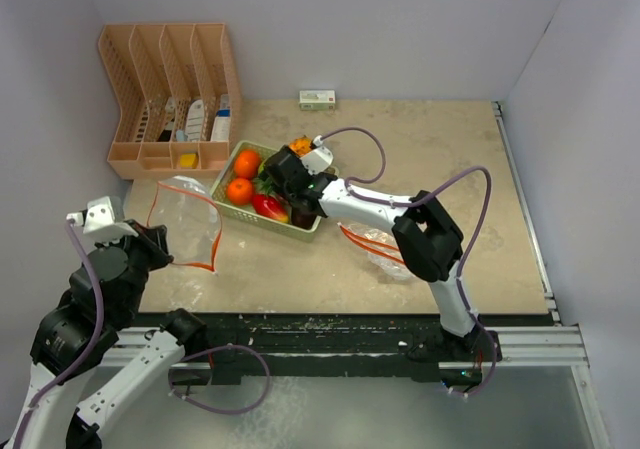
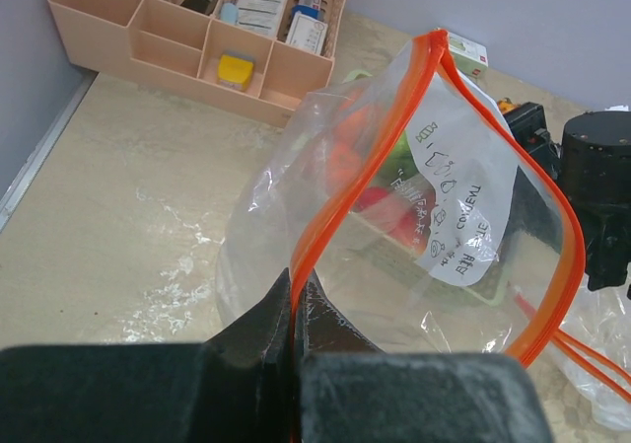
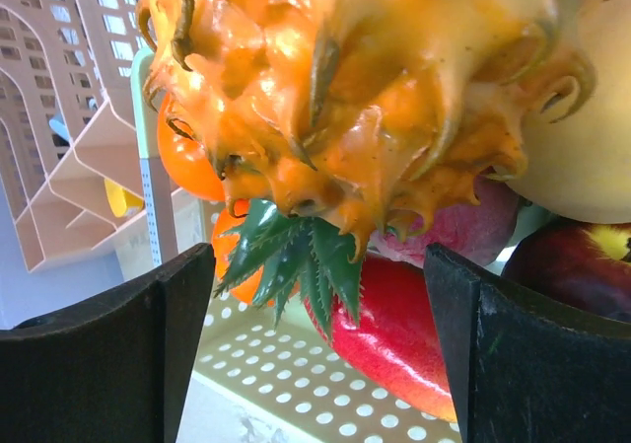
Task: Place the food in the zip-top bag and seal the zipper
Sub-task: Pick up the fake fruit from the bin.
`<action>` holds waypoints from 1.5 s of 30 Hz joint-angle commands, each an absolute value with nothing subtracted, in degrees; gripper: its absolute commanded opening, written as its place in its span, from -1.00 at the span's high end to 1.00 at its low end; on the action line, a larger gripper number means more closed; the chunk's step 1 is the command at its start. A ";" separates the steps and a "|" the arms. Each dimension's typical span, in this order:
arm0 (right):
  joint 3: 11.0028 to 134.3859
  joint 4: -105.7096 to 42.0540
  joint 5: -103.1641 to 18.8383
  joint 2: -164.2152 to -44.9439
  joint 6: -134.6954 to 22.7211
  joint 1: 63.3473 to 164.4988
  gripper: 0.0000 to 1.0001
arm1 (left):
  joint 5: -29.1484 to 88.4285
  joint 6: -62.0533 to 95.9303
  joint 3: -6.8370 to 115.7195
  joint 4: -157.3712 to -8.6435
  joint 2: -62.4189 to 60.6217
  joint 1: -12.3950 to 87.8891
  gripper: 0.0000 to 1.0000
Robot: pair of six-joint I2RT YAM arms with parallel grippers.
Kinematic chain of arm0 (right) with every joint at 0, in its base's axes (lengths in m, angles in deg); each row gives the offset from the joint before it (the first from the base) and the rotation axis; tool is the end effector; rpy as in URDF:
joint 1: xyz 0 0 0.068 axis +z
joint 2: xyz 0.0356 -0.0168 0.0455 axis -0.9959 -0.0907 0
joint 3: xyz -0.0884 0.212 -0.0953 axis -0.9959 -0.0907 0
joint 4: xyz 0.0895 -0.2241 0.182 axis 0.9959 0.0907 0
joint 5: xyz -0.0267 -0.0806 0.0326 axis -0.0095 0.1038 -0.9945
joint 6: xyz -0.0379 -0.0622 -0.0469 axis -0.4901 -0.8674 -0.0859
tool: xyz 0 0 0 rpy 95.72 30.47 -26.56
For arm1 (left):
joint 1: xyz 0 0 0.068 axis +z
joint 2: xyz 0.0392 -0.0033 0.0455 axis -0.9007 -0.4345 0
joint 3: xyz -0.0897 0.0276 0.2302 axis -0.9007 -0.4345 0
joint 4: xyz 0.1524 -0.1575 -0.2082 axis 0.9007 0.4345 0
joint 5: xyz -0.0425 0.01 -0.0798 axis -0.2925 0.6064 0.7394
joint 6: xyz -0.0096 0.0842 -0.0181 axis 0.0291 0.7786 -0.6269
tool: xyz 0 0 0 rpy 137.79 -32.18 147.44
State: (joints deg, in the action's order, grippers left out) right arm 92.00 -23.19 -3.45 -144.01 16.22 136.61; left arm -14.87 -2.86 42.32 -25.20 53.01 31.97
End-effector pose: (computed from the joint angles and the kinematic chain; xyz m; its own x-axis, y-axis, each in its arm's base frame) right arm 0.3659 0.4014 0.1694 -0.4709 0.7614 -0.4455 0.2681 0.6047 0.7500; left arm 0.1218 -0.0234 0.3875 -0.1884 -0.3777 -0.9066 -0.1700 0.9217 -0.3486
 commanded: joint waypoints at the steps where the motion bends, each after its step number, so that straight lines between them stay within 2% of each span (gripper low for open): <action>1: 91.03 -24.15 3.69 -144.35 17.32 136.67 -0.75 | -13.79 -2.72 43.56 -25.02 54.12 32.26 1.00; 5: 90.39 -24.07 6.63 -144.22 16.70 137.33 -0.53 | -13.18 -2.68 43.41 -25.27 54.66 32.26 1.00; 14: 96.75 -24.86 16.39 -146.02 8.39 140.95 -0.50 | -11.84 -2.59 42.78 -25.87 54.03 32.25 1.00; 22: 96.59 -28.08 12.26 -148.62 10.47 140.39 -0.45 | -11.14 -2.60 42.62 -26.06 53.80 32.25 1.00; 32: 93.27 -27.94 15.79 -146.77 12.36 139.22 -0.44 | -9.91 -2.97 42.70 -25.97 54.37 32.28 1.00; 37: 96.73 -24.04 13.80 -148.08 14.38 137.82 -0.43 | -9.71 -2.82 42.57 -26.06 53.67 32.30 1.00; 38: 97.06 -23.25 13.31 -148.44 14.82 137.46 -0.37 | -9.64 -2.85 42.66 -26.06 53.61 32.26 1.00; 39: 96.87 -22.74 13.01 -148.56 15.44 137.18 -0.20 | -9.54 -2.78 42.68 -26.06 53.50 32.26 1.00; 41: 95.27 -23.09 12.82 -147.82 16.01 136.78 0.29 | -9.51 -2.77 42.72 -26.07 53.48 32.25 1.00; 42: 94.06 -23.76 12.70 -147.19 15.87 136.60 0.45 | -9.48 -2.77 42.69 -26.08 53.48 32.25 1.00; 45: 90.81 -26.00 12.39 -145.07 13.78 136.27 0.80 | -9.34 -2.69 42.68 -26.15 53.28 32.27 1.00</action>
State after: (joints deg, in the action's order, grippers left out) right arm 93.85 -25.64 10.56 -148.75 14.04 137.29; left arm -10.08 -2.90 42.32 -24.41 54.32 31.97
